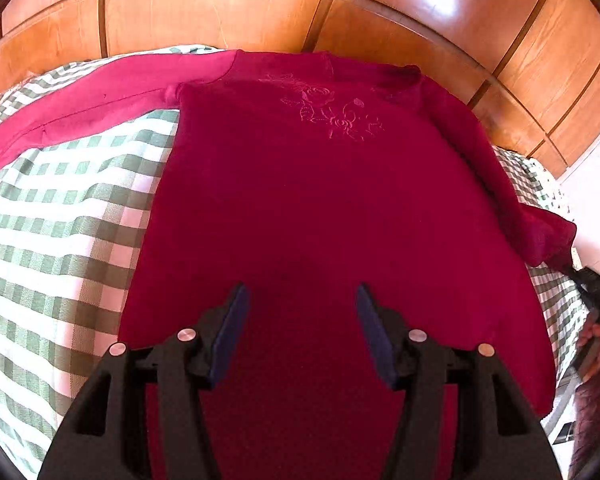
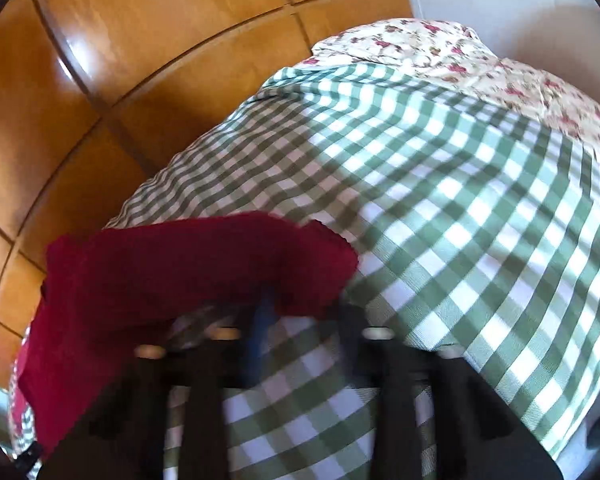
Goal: Fold small clothes
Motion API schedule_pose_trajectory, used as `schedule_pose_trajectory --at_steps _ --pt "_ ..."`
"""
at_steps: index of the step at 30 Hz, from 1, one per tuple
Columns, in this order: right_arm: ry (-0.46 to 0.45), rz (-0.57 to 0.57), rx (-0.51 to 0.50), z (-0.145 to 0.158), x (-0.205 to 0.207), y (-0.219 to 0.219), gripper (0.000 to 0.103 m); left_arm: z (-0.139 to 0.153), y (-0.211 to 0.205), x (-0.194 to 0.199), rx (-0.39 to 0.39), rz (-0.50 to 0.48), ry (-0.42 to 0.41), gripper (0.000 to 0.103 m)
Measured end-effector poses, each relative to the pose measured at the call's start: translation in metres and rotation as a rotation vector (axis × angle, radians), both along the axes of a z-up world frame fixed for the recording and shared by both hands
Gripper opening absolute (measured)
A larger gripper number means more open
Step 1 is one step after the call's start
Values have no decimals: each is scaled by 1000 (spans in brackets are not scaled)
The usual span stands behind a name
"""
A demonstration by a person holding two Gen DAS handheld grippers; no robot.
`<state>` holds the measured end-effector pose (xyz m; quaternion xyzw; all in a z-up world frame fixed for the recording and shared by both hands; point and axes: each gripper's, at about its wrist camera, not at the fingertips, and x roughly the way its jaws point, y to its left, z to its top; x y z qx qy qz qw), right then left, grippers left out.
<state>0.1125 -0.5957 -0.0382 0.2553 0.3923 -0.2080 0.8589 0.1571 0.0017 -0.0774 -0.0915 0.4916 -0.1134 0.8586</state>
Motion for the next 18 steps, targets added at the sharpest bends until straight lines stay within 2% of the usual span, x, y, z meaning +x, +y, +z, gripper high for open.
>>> schedule_pose_trajectory --at_steps 4,5,8,11,13,14,16,17,18 --pt "-85 4 -71 50 2 -3 7 -5 -7 3 23 -5 10 60" --pt "-104 -7 -92 64 3 -7 1 -6 -6 2 24 -4 13 61" --pt "-123 -58 -170 96 12 -27 1 -9 -7 3 21 0 20 64" --pt "-88 -113 -246 108 26 -48 0 -11 -10 3 27 1 19 66" --pt "-87 -110 -187 106 33 -64 0 -11 -12 4 33 0 17 67" --pt "-83 -97 -124 100 36 -72 5 -12 -13 4 33 -1 16 68" --pt "-58 -81 -91 89 33 -74 42 -12 -14 4 36 -3 14 69" --pt "-53 -63 -88 84 30 -73 82 -12 -14 4 38 -6 12 70" --pt "-59 -51 -91 80 22 -68 88 -13 -17 5 42 -11 11 71"
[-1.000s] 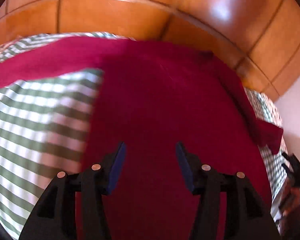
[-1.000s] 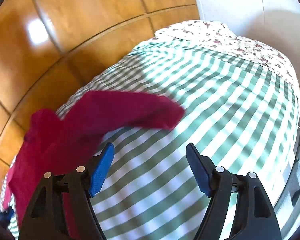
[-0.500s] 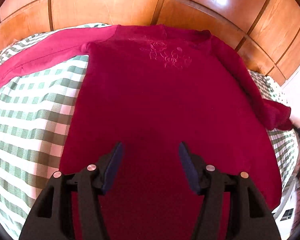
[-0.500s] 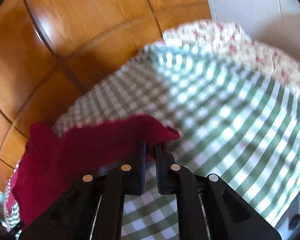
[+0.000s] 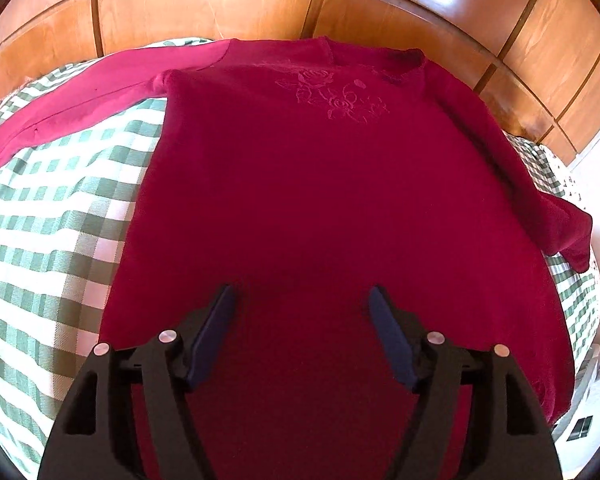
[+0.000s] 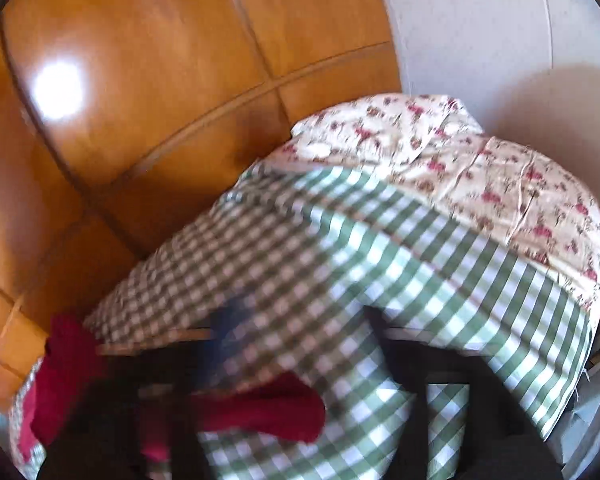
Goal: Fold small clothes
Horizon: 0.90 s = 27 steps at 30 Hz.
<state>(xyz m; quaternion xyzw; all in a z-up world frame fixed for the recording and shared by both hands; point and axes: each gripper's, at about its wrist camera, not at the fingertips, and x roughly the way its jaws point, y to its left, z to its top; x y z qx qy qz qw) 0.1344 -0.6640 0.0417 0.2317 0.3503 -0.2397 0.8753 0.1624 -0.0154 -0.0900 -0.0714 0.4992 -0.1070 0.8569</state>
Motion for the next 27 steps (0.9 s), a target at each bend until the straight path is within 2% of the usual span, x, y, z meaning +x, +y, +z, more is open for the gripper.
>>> schedule_pose_trajectory --at_steps 2,5,10,11,12,14,16,18,21,24,27 --pt "-18 30 1 -8 -15 9 88 0 -2 1 5 -6 0 73" --pt "-16 116 89 -29 -29 21 88 -1 -4 1 13 -6 -2 73" --pt "23 177 152 -70 -19 32 88 -1 -8 2 22 -2 -1 73" --pt "26 181 168 -77 -15 33 76 -1 -8 2 25 -1 0 73" --pt "53 192 182 -84 -7 36 39 -1 -10 3 28 2 0 73" --pt "130 203 156 -88 8 45 3 -1 -12 4 32 5 1 73" --pt "111 206 95 -72 13 52 2 -2 -14 5 35 4 1 74" --pt "43 190 60 -41 12 50 2 -2 -14 7 34 2 2 74" --pt "-12 136 -5 -6 10 37 2 -3 -15 8 29 3 3 76" --pt "3 47 -96 11 13 16 2 -4 -17 9 33 2 -1 77" --pt "68 -32 -201 11 26 -3 2 -5 -17 9 32 -1 -4 77"
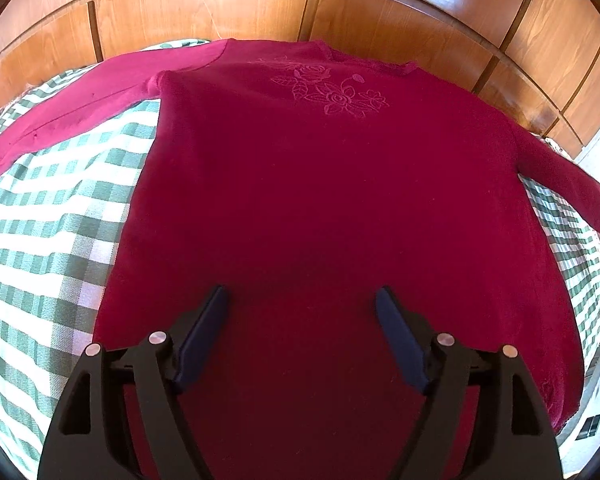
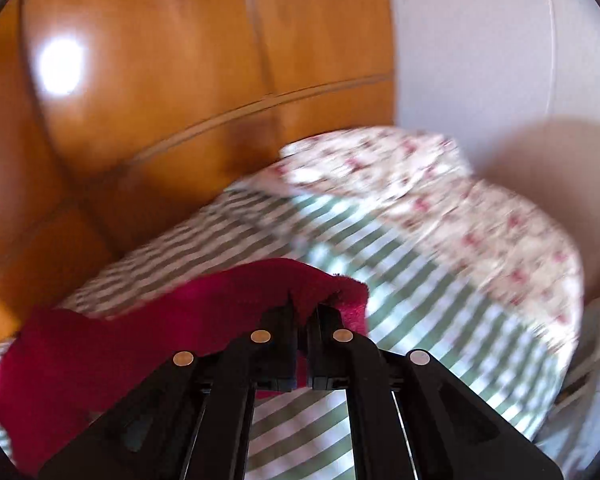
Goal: Fold small clothes
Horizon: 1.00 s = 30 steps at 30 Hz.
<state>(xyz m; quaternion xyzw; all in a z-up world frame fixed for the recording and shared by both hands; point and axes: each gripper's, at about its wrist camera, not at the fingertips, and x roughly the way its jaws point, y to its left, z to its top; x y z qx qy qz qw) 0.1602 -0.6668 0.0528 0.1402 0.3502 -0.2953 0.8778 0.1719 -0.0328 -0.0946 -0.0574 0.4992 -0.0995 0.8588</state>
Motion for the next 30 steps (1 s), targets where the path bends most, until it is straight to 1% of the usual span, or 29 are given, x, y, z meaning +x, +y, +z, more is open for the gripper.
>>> schedule_pose_trajectory --at_steps 3,4,5,7,8,10,13,14,16,17,19,21,24,26,27,28,29,30 --pt "37 -31 -50 -10 23 -10 2 0 -1 1 0 3 3 78" --pt "41 -24 -46 -16 30 -12 2 0 -1 2 2 3 4 78" --pt "46 -13 -36 -22 40 -14 6 0 -2 2 4 2 4 78" --pt "79 -15 -19 -35 52 -13 53 2 0 2 -2 -5 8 78" --pt "93 -35 -7 -41 55 -11 88 3 3 3 -6 -9 11 78" --pt "63 -33 -20 -43 49 0 90 7 11 1 -10 -3 11 77" --pt "93 71 46 -51 45 26 90 13 35 -5 -7 44 6 77" --pt "101 115 86 -55 42 37 90 14 47 -8 -8 70 5 77" --pt "127 239 177 -65 33 71 90 15 66 -14 -6 104 3 77" --pt "149 314 218 -71 26 94 90 14 74 -18 -5 118 5 77" --pt "180 422 293 -82 16 131 90 11 91 -29 -16 139 19 77" --pt "228 528 365 -95 3 170 90 5 104 -40 -38 140 38 77" --pt "278 646 432 -108 -24 222 88 -3 112 -59 -60 102 54 75" --pt "302 682 453 -114 -39 243 83 -6 112 -69 -56 66 52 68" --pt "315 701 445 -116 -52 257 79 -8 110 -76 -53 42 47 61" --pt "319 708 439 -116 -59 262 76 -8 110 -79 -53 33 45 49" --pt "322 717 439 -116 -69 271 68 -10 110 -83 -53 23 43 41" --pt "324 723 443 -117 -74 276 56 -11 108 -86 -52 15 40 29"
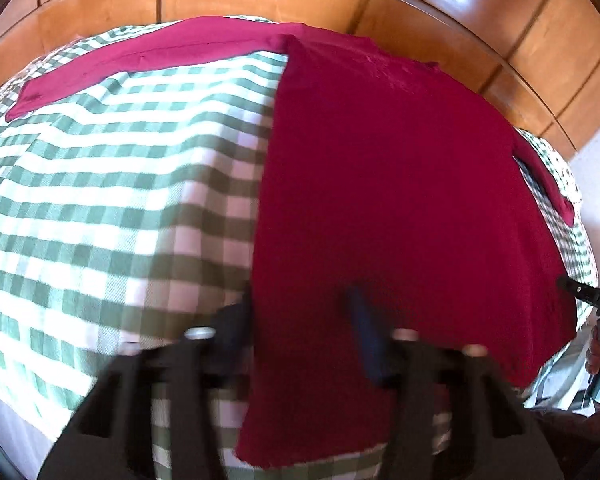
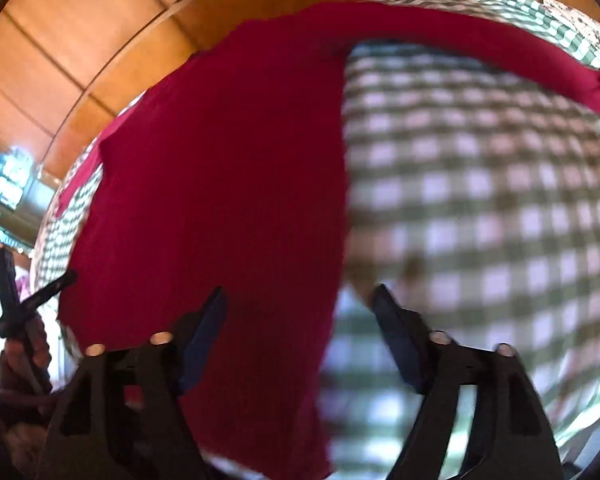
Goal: Fold small clothes
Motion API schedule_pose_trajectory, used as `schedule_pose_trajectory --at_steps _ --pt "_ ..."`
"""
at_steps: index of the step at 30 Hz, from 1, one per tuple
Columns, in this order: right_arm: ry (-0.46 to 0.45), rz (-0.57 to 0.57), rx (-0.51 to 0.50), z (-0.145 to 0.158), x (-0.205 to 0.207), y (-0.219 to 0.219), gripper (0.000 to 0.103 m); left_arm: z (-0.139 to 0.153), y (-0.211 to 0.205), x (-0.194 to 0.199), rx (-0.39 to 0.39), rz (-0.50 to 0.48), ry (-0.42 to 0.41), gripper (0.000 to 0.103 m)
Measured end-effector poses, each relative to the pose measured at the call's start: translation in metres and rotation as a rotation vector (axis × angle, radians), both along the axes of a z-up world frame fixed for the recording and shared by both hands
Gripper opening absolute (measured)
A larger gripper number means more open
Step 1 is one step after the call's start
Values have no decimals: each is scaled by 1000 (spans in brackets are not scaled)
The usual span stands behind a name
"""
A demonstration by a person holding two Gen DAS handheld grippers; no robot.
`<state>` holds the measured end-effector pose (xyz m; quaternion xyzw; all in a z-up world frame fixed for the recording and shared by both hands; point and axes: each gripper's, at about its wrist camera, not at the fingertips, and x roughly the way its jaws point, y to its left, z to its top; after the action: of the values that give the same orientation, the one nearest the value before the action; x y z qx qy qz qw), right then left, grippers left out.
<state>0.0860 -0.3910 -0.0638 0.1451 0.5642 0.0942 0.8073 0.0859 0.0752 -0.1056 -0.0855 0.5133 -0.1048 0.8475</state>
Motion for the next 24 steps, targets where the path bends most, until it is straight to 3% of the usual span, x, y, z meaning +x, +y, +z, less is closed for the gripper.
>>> schedule_pose_trajectory --at_steps 1,3,5,9,12,16,17,19,21,24 --pt "2 8 -2 0 -5 6 50 0 0 -2 1 -6 -5 17" --pt "-1 19 -35 0 -12 15 21 1 0 -5 -9 -11 -18 11" --pt "-2 17 -38 4 -13 17 9 8 -5 -7 -15 -15 -28 10" --pt "-56 33 -25 23 -30 16 8 17 5 -28 -25 -35 -44 9" --pt "-20 61 -45 20 -45 11 8 7 8 -41 -20 -46 -2 10" --pt "34 44 -9 5 -50 6 8 10 14 -41 -27 -6 -2 28" --pt "44 13 35 3 -47 -1 9 14 15 -39 -23 7 -19 33" --pt "25 -24 62 7 -46 -9 20 27 15 -33 -14 25 -74 43" --pt "-24 -90 47 16 -38 -26 61 35 9 -20 -8 25 -112 43" --pt "-110 -259 62 27 -22 -68 64 42 -12 2 -11 6 -153 47"
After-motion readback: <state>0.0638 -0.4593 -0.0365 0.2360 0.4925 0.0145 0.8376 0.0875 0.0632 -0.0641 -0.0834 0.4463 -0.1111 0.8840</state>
